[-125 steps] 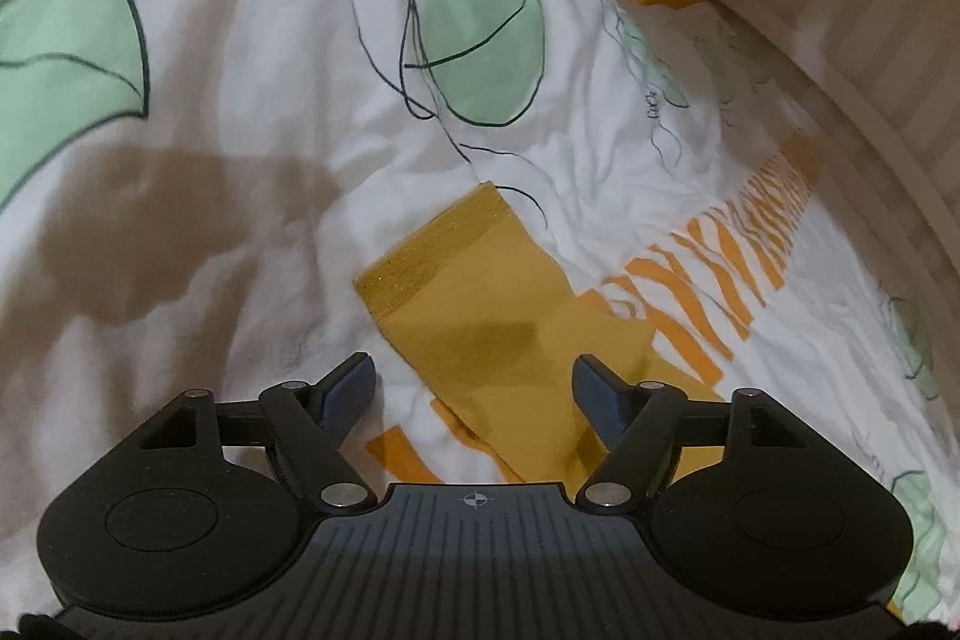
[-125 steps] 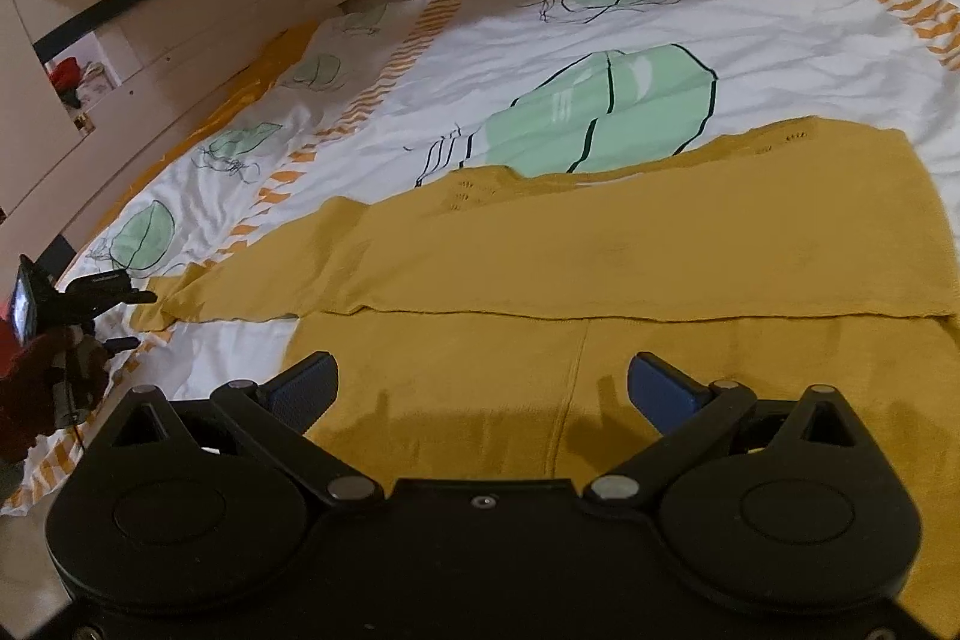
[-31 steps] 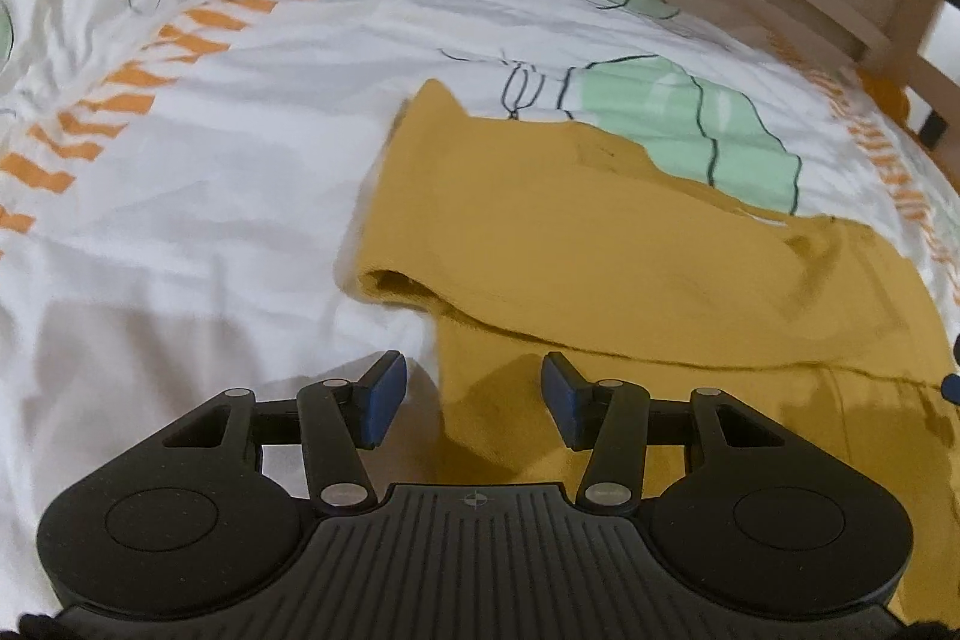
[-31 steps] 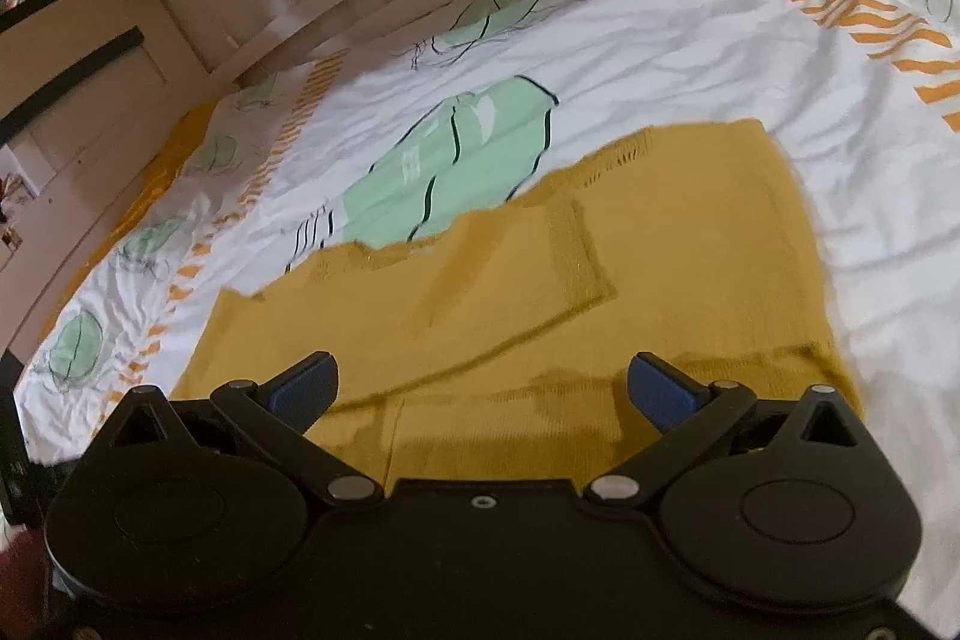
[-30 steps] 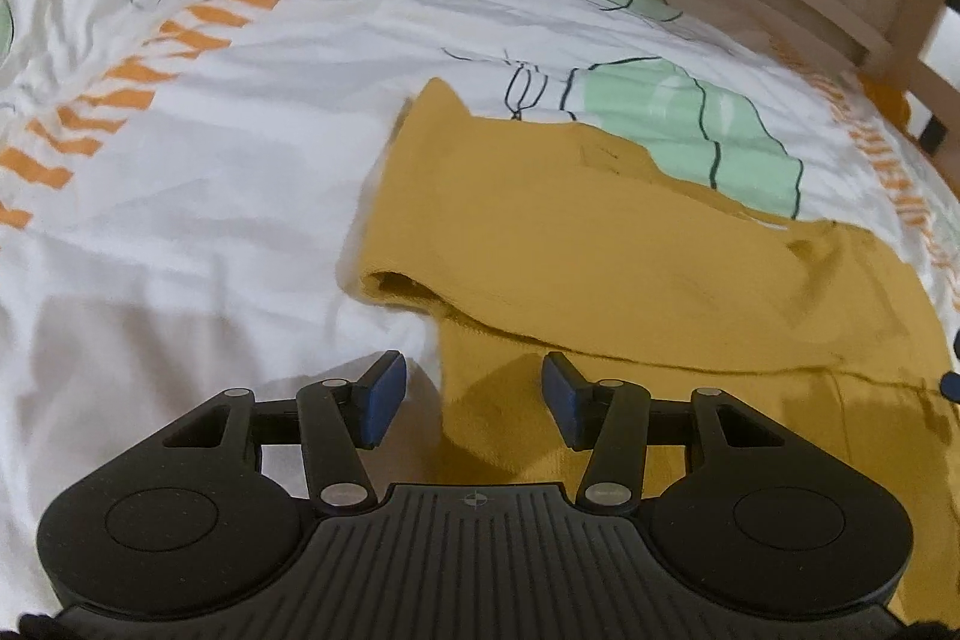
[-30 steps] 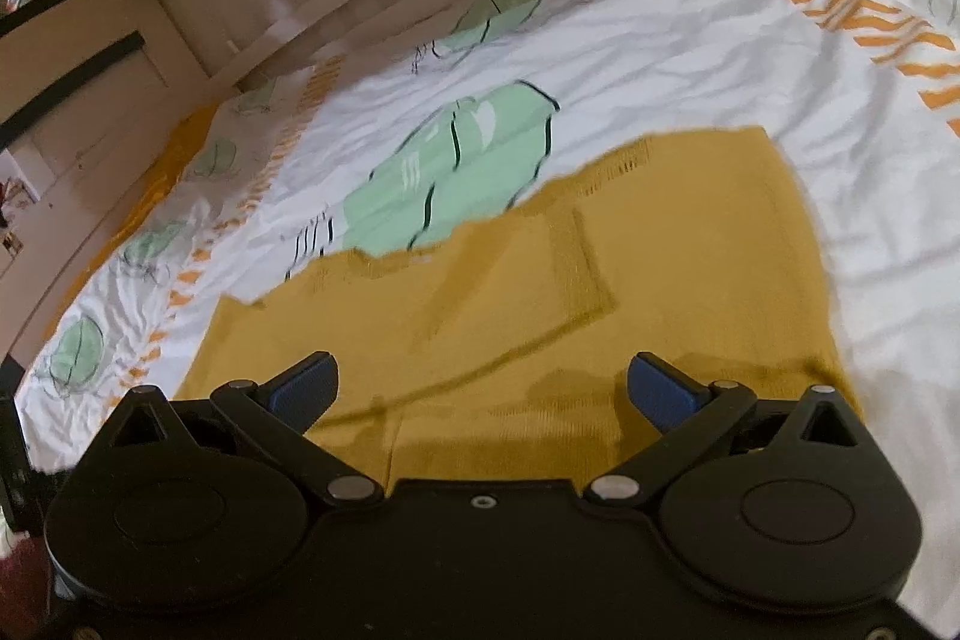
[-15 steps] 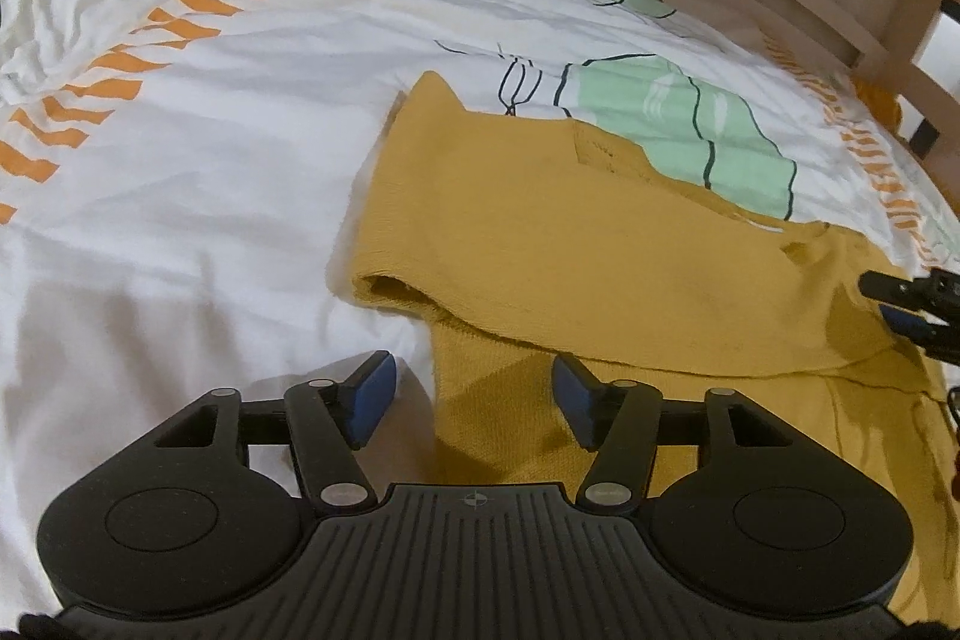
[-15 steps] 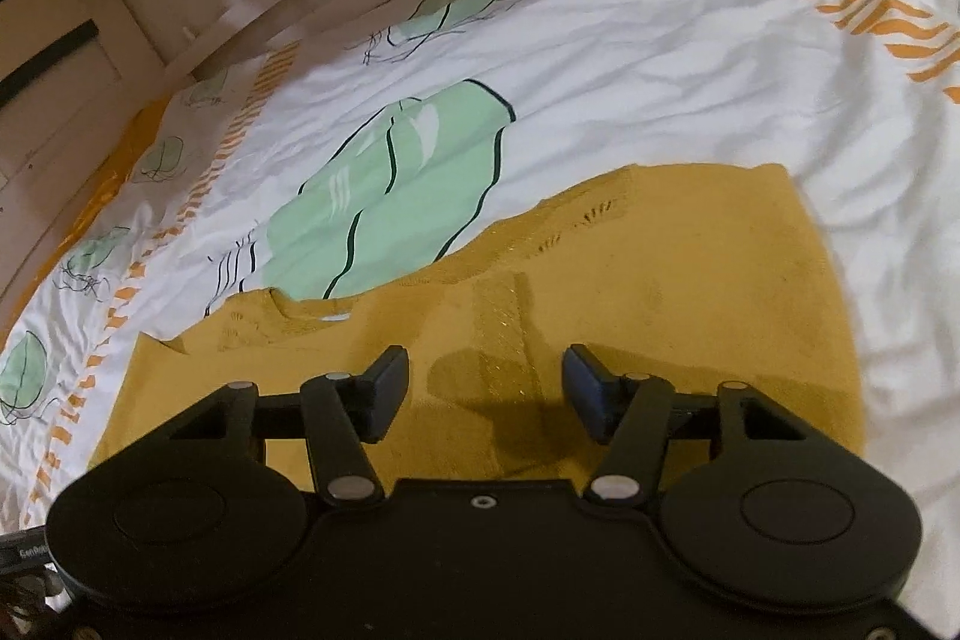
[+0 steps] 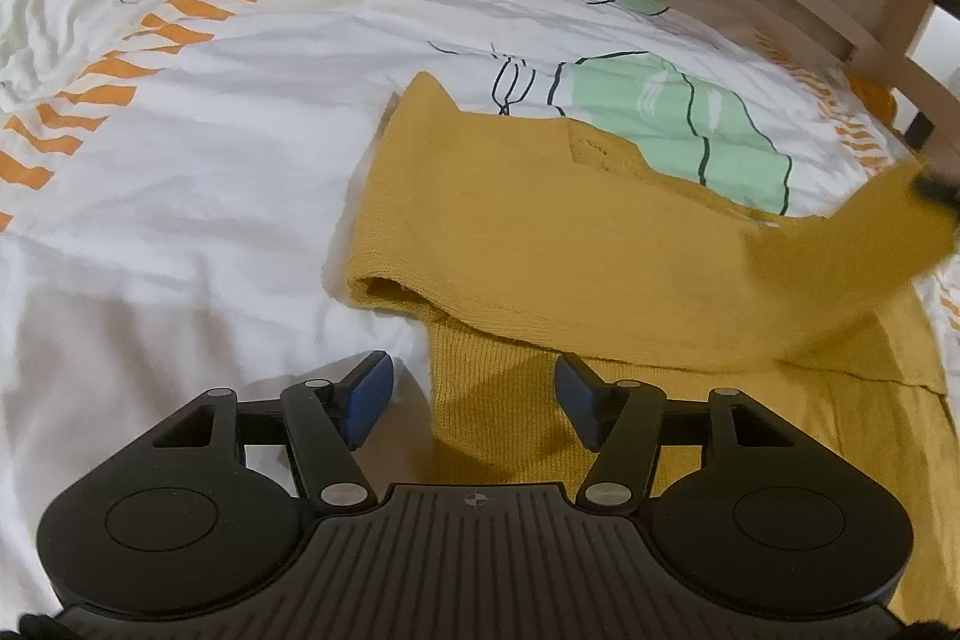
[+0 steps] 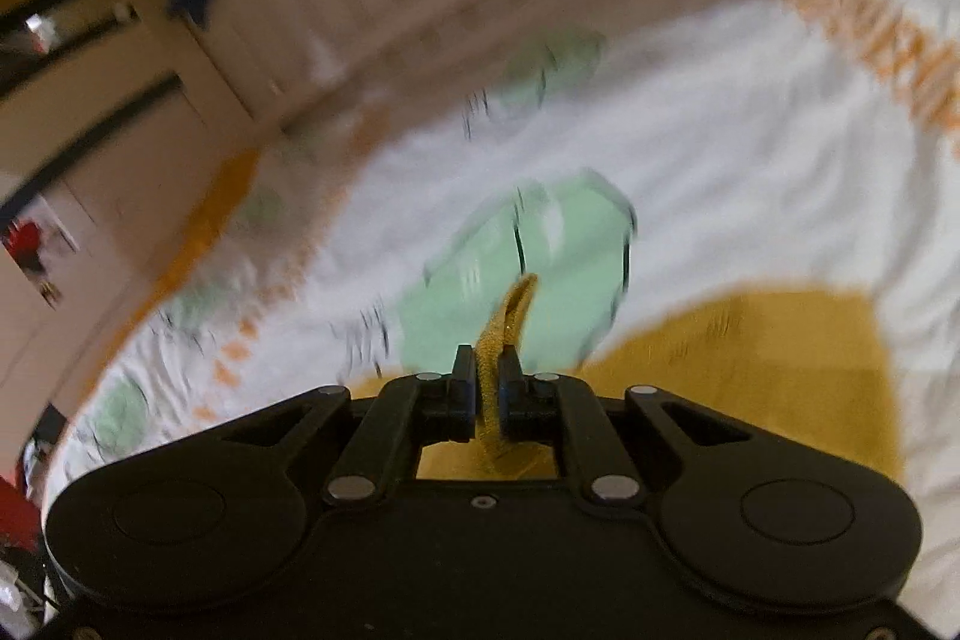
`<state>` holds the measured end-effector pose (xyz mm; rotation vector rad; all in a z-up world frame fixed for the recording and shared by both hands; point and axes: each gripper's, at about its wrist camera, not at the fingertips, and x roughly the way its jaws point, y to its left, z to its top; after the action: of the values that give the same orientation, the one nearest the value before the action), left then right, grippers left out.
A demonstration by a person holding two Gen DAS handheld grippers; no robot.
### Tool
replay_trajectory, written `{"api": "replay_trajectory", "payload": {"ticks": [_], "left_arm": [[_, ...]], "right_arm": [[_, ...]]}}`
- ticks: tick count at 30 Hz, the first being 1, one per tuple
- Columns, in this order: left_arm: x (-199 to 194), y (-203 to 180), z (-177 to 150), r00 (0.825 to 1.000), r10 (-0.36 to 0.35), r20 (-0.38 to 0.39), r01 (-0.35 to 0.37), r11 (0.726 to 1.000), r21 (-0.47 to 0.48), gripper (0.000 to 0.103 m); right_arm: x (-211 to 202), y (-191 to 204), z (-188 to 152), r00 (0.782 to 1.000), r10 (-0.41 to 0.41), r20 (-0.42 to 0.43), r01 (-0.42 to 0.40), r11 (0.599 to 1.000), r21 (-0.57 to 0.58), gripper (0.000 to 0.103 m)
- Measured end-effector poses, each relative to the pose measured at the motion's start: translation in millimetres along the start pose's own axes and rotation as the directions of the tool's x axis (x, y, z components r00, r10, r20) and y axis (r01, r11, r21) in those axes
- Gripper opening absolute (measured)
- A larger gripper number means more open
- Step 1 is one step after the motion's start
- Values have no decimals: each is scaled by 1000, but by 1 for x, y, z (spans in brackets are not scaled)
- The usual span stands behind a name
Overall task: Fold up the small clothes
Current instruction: 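Grasp the side edge with the right gripper, fold it inward, release, then withdraw the open right gripper from the folded sweater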
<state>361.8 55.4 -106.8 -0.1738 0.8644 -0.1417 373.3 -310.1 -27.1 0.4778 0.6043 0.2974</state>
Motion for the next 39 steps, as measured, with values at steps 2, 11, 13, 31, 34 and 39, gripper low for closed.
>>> {"api": "replay_trajectory", "payload": {"ticks": [2, 11, 13, 31, 34, 39], "left_arm": [[0, -1, 0, 1000, 3, 1, -3, 1000, 7, 58], [1, -3, -1, 1000, 8, 3, -8, 1000, 10, 59], [1, -3, 0, 1000, 7, 3, -7, 1000, 10, 59], [3, -5, 0, 1000, 2, 1, -2, 1000, 23, 67], [4, -9, -1, 1000, 9, 3, -9, 999, 46, 69], [4, -8, -2, 1000, 1, 6, -1, 999, 44, 71]], "right_arm": [[-17, -2, 9, 998, -36, 44, 37, 999, -16, 14], [-5, -64, -8, 973, -225, -47, 227, 973, 38, 14], [1, -72, -17, 968, -240, -70, 244, 969, 49, 15], [10, -63, -54, 901, -434, -15, 421, 881, -216, 40], [16, -52, -58, 858, -513, 13, 488, 809, -327, 63], [13, -72, -56, 854, -520, -5, 504, 830, -239, 79]]}}
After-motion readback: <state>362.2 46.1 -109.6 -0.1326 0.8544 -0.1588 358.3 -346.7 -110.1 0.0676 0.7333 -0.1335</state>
